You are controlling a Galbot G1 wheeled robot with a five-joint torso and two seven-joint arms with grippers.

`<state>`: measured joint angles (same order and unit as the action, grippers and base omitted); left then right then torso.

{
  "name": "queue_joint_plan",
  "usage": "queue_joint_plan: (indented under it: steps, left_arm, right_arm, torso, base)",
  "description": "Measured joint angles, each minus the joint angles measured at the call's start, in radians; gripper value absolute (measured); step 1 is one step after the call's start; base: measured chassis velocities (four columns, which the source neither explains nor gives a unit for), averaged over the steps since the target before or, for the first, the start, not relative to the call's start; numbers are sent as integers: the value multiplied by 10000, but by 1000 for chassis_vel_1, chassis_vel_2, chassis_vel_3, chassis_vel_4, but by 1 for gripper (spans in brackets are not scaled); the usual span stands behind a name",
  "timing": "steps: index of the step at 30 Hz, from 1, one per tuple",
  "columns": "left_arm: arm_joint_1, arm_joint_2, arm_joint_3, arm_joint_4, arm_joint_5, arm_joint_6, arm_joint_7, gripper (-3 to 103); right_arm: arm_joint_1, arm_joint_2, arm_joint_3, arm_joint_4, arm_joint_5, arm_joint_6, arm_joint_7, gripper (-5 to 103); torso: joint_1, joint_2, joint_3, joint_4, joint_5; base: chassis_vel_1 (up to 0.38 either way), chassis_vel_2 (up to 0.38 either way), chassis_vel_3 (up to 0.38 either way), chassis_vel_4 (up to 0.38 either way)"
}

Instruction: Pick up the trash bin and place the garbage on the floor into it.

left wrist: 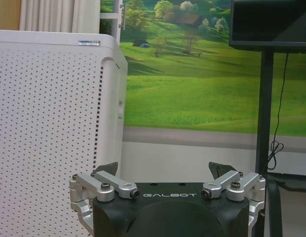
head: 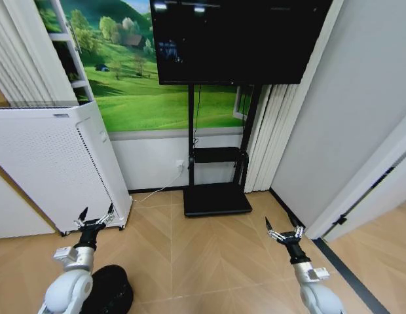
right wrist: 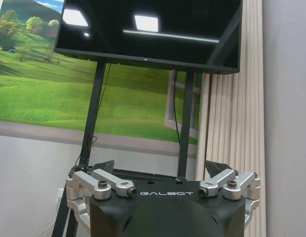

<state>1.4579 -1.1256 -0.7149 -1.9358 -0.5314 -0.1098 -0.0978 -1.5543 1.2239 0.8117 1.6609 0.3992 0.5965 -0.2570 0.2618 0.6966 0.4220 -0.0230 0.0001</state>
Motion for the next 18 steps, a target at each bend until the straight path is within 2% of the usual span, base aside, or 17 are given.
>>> queue_joint_plan:
  steps: [6, 18]
  left_arm:
    - [-12, 4, 19, 15, 0, 0, 5, 100]
    - [9, -4, 10, 22, 35, 1, 38, 99]
  right_arm:
    - [53, 6, 2, -93, -24, 82, -50, 100]
    - [172, -9, 111, -437, 332, 233, -124, 100]
  torso:
    - [46, 138, 89, -1, 2]
    - [250, 651, 395, 0, 0]
  base:
    - [-71, -78, 60, 97]
    - [-6, 31, 14, -23]
